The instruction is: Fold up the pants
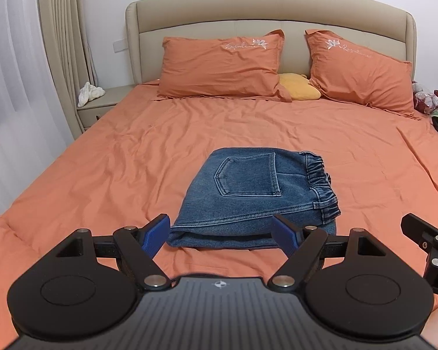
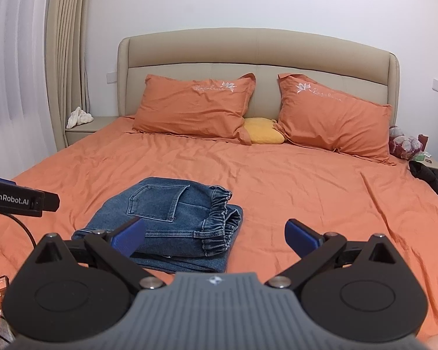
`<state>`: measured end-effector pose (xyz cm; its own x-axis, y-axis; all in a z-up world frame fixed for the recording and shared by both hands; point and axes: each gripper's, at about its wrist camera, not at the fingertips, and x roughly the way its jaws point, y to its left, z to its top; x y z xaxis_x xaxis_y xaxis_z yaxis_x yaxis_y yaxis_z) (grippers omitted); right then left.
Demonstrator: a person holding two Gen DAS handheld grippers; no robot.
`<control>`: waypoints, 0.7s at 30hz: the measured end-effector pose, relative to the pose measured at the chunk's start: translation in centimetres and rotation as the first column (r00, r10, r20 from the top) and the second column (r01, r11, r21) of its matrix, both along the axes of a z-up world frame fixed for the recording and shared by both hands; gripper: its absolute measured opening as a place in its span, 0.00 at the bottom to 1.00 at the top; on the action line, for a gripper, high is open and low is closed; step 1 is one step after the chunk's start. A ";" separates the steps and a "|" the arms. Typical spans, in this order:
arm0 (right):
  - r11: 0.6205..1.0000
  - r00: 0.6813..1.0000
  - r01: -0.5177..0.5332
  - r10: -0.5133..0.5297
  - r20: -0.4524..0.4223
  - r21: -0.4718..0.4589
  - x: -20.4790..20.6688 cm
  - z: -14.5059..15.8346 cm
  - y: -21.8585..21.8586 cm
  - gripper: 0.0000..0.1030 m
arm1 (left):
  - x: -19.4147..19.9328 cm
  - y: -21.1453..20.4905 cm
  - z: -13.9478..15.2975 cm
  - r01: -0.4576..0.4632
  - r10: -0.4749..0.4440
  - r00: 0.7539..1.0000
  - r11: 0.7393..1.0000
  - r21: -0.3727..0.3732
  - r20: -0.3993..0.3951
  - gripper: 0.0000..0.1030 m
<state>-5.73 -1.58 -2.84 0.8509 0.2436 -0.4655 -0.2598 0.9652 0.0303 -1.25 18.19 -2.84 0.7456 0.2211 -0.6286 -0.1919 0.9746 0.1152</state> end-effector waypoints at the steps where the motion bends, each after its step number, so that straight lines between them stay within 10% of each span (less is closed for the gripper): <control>1: 1.000 1.000 0.001 -0.001 0.002 0.000 0.0 0.0 0.0 0.95 | -0.1 0.0 0.0 0.001 -0.001 1.000 1.000 -0.002 0.001 0.89; 21: 1.000 1.000 0.013 -0.013 0.009 -0.010 -0.3 0.3 -0.1 0.95 | -0.3 -0.3 0.7 0.003 -0.003 1.000 1.000 0.003 0.009 0.89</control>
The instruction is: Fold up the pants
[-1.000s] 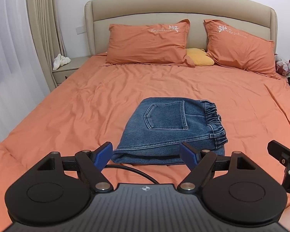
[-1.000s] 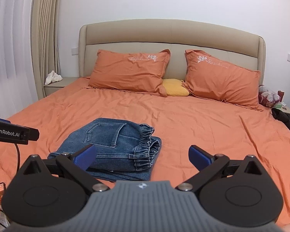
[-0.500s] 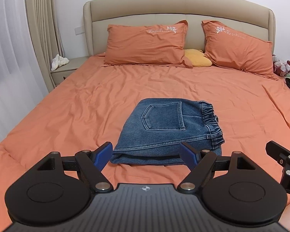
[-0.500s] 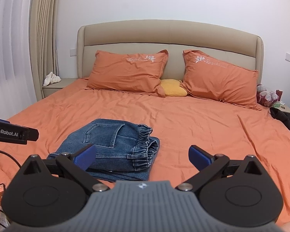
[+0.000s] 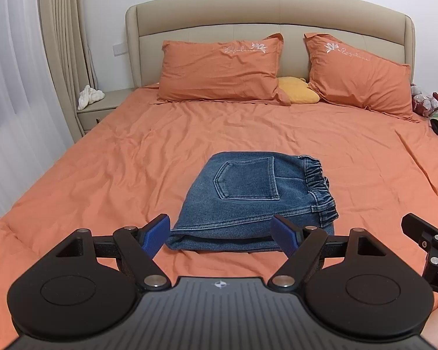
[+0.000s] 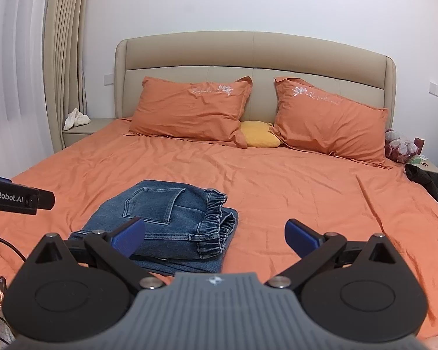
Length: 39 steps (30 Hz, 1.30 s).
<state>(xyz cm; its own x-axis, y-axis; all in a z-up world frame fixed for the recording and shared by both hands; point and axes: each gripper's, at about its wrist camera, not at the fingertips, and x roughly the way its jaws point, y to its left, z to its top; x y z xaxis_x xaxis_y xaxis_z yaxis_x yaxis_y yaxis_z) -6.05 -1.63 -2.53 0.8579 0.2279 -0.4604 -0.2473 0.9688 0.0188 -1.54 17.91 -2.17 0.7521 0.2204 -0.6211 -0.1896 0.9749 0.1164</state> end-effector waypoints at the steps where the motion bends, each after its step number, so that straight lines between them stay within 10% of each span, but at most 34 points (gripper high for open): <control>1: 1.000 1.000 0.001 -0.001 -0.002 0.000 0.0 0.1 0.0 0.95 | 0.0 0.0 0.0 0.000 0.000 1.000 1.000 0.000 0.000 0.89; 39: 1.000 1.000 0.017 -0.017 -0.008 0.006 -0.3 0.2 -0.1 0.95 | -0.3 0.2 0.6 0.016 -0.016 1.000 1.000 0.008 0.022 0.89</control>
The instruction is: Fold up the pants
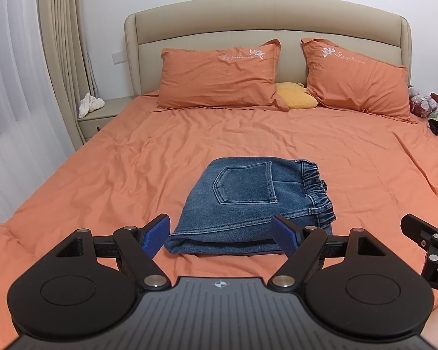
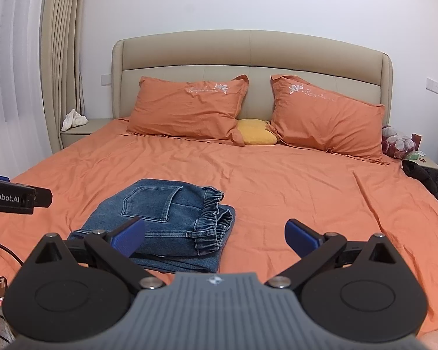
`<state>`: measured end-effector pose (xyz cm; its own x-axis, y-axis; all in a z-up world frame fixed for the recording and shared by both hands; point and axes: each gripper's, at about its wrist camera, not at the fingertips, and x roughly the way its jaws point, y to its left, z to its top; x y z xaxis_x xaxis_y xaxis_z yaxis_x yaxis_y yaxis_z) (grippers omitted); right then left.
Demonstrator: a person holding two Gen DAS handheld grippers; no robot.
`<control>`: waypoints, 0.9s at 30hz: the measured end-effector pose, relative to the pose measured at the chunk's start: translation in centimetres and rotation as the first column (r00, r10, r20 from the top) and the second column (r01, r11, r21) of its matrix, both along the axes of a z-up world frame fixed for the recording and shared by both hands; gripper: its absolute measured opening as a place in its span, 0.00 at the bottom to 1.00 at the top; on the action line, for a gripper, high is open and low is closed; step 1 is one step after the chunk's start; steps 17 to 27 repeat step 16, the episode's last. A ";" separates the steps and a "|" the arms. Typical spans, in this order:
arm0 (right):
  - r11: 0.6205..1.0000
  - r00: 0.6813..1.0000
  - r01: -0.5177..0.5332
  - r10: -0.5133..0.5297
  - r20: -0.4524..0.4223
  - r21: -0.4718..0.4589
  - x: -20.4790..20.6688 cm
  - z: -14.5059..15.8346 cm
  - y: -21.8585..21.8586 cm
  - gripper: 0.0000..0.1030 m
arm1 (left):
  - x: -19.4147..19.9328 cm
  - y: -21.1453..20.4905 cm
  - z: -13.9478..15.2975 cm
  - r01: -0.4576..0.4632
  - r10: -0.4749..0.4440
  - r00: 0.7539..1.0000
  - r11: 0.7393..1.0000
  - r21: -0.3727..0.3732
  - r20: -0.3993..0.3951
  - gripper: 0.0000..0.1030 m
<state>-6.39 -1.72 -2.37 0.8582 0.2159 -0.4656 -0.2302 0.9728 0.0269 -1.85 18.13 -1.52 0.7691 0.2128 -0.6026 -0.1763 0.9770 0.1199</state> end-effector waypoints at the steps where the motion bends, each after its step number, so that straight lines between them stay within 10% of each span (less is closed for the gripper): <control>1: 1.000 1.000 -0.001 0.001 0.000 0.000 0.0 0.0 0.0 0.95 | -0.1 0.0 0.0 0.002 -0.002 1.000 1.000 0.001 0.002 0.89; 27: 1.000 1.000 0.005 -0.005 -0.003 0.002 -0.2 0.0 0.0 0.95 | -0.1 -0.1 0.3 0.033 -0.034 0.999 0.999 0.034 0.034 0.89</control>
